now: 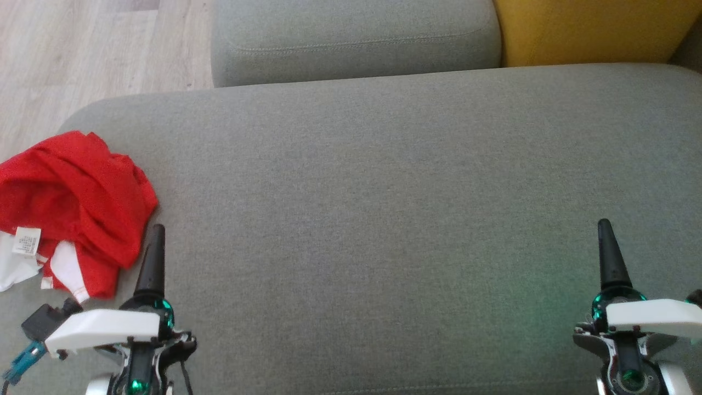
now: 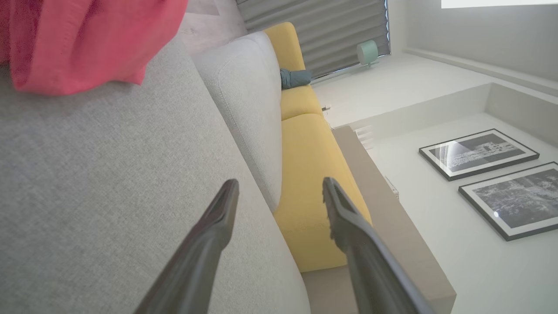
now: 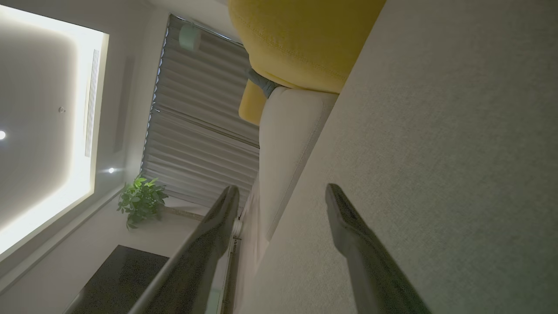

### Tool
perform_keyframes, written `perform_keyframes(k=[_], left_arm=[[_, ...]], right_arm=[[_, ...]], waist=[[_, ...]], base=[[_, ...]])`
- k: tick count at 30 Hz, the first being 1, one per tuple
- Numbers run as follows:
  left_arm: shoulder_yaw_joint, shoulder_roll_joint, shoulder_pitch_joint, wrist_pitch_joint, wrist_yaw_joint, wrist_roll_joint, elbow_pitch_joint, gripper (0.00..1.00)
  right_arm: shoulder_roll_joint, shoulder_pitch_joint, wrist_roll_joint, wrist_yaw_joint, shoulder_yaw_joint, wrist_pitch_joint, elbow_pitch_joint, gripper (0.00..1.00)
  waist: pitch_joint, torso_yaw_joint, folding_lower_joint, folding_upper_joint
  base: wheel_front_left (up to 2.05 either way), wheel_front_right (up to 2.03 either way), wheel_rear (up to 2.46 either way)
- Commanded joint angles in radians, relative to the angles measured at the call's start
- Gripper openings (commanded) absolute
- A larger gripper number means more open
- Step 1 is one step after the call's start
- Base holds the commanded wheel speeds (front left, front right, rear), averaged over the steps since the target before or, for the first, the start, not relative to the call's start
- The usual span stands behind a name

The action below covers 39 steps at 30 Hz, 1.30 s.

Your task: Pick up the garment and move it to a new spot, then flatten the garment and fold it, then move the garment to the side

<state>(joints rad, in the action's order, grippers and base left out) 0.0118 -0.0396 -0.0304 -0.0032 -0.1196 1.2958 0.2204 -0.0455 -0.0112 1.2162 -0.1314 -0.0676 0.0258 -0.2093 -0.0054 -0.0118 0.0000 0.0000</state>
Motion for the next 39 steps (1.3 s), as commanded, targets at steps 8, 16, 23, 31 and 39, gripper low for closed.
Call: perform_keyframes(k=[8,16,23,31,39], left_arm=[[-0.009,-0.033,-0.058,-0.033,-0.006,-0.122,-0.063,1.0],[-0.019,-0.042,-0.055,-0.054,-0.007,-0.228,-0.073,1.0],[-0.027,-0.045,-0.048,-0.074,-0.007,-0.337,-0.08,1.0],[-0.034,-0.046,-0.043,-0.098,-0.008,-0.46,-0.081,1.0],[-0.043,-0.047,-0.032,-0.121,-0.008,-0.589,-0.085,1.0]], right_arm=[[-0.034,-0.056,-0.146,0.0,0.036,-0.023,0.064,1.0],[-0.042,-0.056,-0.236,0.0,0.061,-0.036,0.066,1.0],[-0.047,-0.056,-0.327,0.0,0.082,-0.051,0.066,1.0],[-0.048,-0.051,-0.434,0.0,0.101,-0.064,0.066,1.0],[-0.048,-0.045,-0.538,0.0,0.117,-0.079,0.064,1.0]], waist=[[-0.002,-0.006,0.0,0.0],[-0.004,-0.01,0.0,0.0],[-0.006,-0.012,0.0,0.0],[-0.008,-0.012,0.0,0.0],[-0.01,-0.014,0.0,0.0]], base=[[0.0,0.0,0.0],[0.0,0.0,0.0],[0.0,0.0,0.0],[0.0,0.0,0.0],[0.0,0.0,0.0]])
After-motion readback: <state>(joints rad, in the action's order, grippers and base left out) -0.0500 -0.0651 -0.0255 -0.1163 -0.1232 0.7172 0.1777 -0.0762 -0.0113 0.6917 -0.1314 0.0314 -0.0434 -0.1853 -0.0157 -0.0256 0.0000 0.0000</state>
